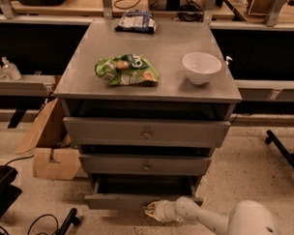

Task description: Close bottom drawer

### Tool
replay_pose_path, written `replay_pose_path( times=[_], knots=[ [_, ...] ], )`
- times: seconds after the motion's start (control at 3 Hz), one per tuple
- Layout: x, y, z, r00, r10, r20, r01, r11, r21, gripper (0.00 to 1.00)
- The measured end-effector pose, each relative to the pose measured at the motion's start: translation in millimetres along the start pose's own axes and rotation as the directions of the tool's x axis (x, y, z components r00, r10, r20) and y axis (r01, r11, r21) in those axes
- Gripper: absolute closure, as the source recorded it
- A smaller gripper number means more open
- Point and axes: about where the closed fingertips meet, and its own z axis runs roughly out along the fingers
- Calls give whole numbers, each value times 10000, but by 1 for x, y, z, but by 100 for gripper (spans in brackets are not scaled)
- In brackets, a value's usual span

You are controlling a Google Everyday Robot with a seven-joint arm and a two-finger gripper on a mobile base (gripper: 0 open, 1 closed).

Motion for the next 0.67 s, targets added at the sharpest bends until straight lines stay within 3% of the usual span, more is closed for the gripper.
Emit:
replay_pose_path(
  times=[0.33, 0.67],
  knots=[
    [-1, 2, 2, 10000, 2, 15, -2, 10000, -31, 59],
    [-2, 4, 4, 10000, 6, 35, -5, 10000, -72, 28]
  ],
)
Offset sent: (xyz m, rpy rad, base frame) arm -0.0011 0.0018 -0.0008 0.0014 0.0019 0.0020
